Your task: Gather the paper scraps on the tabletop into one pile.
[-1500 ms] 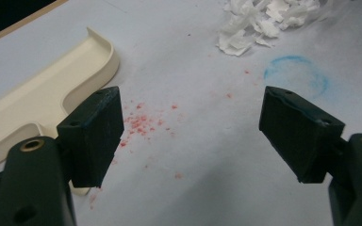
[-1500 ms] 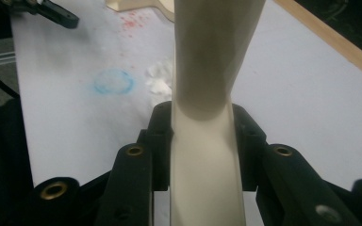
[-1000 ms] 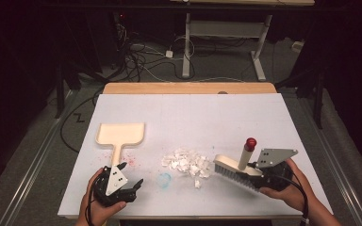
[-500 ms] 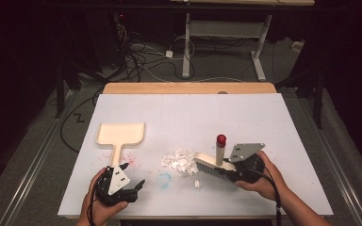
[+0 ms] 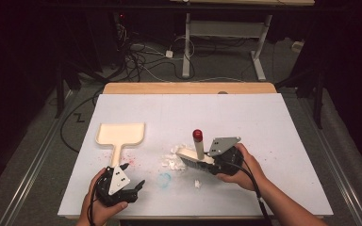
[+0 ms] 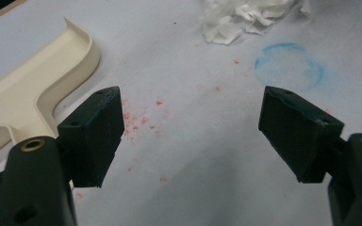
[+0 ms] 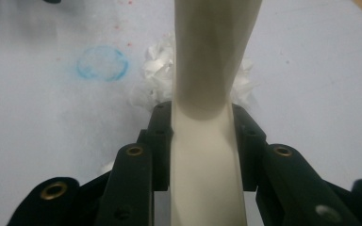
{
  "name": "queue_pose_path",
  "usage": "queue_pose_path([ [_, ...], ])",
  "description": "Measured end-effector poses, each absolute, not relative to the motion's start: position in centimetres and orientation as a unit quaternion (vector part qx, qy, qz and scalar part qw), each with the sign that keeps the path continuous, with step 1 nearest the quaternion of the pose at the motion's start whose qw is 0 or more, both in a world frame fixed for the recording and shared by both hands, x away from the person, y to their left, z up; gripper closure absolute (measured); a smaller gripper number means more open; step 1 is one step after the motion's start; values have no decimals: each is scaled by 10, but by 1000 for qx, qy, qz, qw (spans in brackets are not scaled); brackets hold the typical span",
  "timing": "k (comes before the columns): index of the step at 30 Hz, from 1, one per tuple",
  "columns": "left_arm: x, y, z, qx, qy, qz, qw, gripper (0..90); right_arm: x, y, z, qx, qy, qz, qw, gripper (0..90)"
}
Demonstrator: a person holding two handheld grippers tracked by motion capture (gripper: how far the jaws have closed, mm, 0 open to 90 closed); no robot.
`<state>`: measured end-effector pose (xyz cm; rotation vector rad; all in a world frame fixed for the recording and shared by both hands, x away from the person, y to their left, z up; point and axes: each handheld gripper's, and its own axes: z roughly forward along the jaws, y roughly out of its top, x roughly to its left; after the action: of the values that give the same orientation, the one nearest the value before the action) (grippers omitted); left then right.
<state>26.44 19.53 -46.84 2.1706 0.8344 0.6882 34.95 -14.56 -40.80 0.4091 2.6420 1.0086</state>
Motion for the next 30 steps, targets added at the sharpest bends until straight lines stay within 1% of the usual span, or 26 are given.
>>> queue_pose_path([
  [3, 264, 196, -468, 837, 322, 266, 352, 217, 349, -139, -407, 135, 917, 349, 140, 677],
  [6, 263, 197, -468, 837, 324, 265, 353, 217, 345, -142, -404, 131, 918, 344, 147, 677],
  [10, 262, 199, -469, 835, 330, 261, 353, 217, 340, -161, -395, 143, 910, 364, 141, 677],
  [15, 262, 197, -468, 837, 323, 268, 351, 217, 328, -188, -380, 150, 896, 389, 155, 677],
  [19, 263, 196, -468, 838, 323, 268, 350, 217, 317, -206, -372, 153, 893, 394, 155, 677],
  [27, 263, 196, -468, 838, 322, 267, 350, 217, 291, -226, -380, 127, 919, 355, 118, 677],
  [30, 263, 196, -468, 840, 320, 266, 349, 217, 287, -230, -385, 111, 928, 343, 92, 677],
])
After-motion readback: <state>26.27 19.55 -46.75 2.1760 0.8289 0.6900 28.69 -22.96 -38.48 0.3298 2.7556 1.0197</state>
